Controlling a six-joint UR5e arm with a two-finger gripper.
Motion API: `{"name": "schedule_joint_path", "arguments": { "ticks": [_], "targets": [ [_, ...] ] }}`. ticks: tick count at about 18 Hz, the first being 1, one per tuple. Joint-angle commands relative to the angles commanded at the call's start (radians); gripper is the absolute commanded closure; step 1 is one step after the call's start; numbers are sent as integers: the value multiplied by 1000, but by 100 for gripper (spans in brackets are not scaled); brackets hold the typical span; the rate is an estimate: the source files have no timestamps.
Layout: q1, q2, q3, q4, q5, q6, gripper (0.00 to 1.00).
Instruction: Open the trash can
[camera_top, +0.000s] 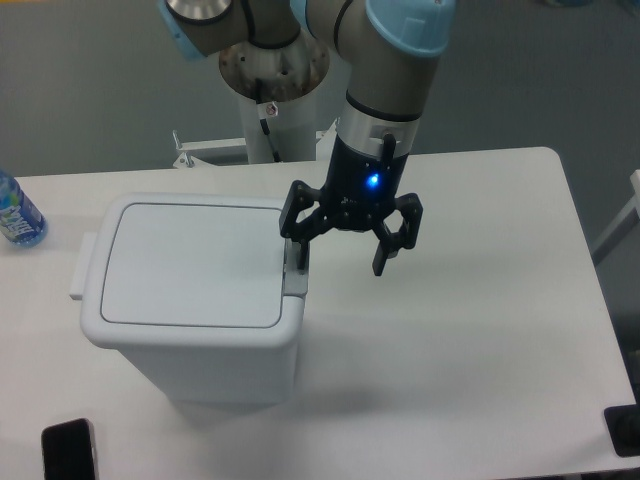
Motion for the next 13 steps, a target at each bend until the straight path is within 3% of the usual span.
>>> {"name": "schedule_joint_path", "arguments": {
  "ticks": [13],
  "targets": [
    [2, -2, 37, -6, -9, -2, 0]
  ]
}}
